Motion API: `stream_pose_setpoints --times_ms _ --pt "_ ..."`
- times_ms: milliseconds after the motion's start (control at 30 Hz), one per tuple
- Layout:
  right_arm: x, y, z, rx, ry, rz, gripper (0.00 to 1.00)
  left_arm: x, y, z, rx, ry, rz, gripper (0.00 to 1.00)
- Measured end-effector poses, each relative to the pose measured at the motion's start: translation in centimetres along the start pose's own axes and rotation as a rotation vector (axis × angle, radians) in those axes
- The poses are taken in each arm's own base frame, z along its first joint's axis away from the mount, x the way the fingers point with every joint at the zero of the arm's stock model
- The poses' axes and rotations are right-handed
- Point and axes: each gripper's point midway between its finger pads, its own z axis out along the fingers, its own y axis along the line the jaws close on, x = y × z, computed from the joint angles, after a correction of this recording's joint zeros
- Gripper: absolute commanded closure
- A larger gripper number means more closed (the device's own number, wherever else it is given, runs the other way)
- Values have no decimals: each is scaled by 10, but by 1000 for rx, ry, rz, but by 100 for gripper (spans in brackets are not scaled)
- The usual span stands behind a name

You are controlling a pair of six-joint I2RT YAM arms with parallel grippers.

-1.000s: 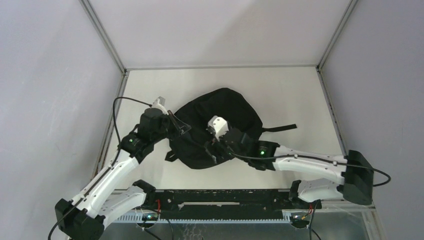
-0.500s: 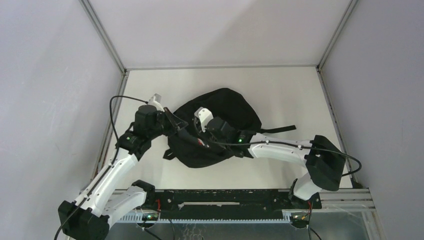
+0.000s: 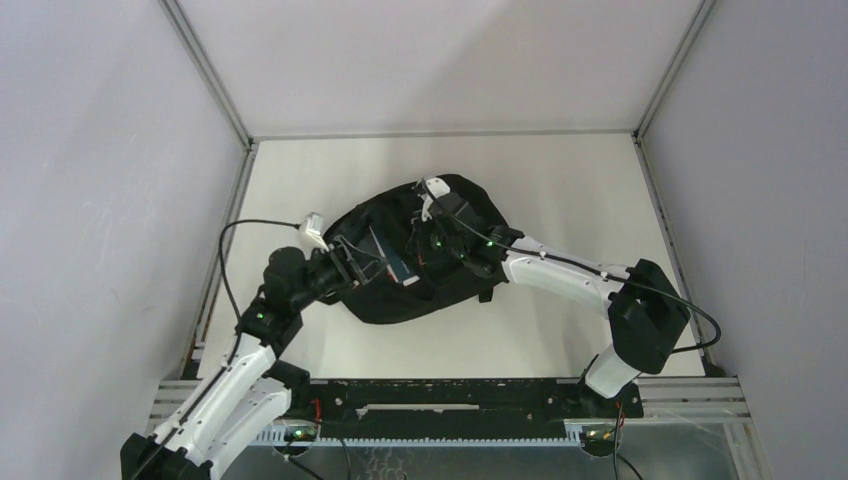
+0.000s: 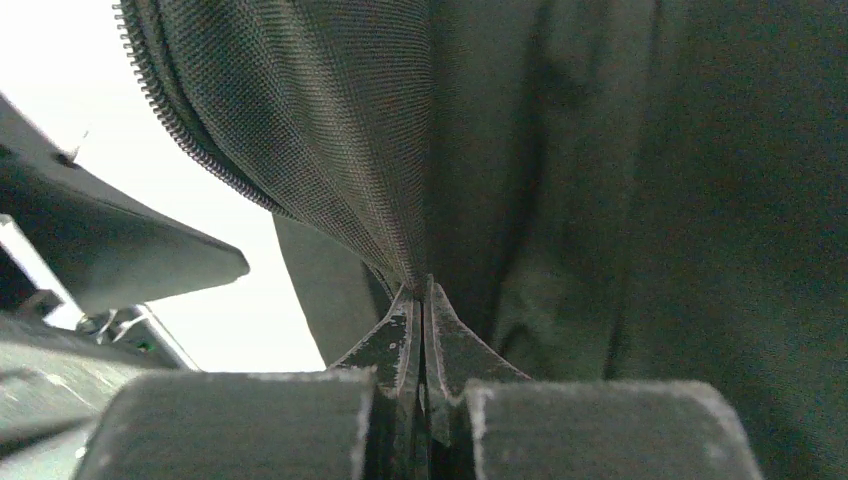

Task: Pack the student bag
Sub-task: Zip the student bag at the center of the board.

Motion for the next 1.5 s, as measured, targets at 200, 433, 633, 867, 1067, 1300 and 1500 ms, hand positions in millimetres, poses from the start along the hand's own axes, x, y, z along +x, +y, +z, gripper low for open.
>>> stream_pose_setpoints --times_ms 200,433,633,867,1067,1300,1500 --pt "5 16 -1 -79 34 56 100 48 -22 11 141 183 104 28" --pt "6 18 -2 -93 44 85 100 111 -17 27 130 374 206 29" --pt "5 16 -2 -95 46 93 100 101 -26 42 148 273 296 30" --pt "4 16 -3 -115 52 117 100 110 -7 66 116 286 355 36" --pt "3 12 -5 -127 47 149 100 113 -31 70 280 257 374 32" --pt "1 12 -9 -134 41 165 100 136 -45 70 436 326 323 34" --pt "1 10 -10 -130 42 176 100 136 -52 70 467 329 295 46"
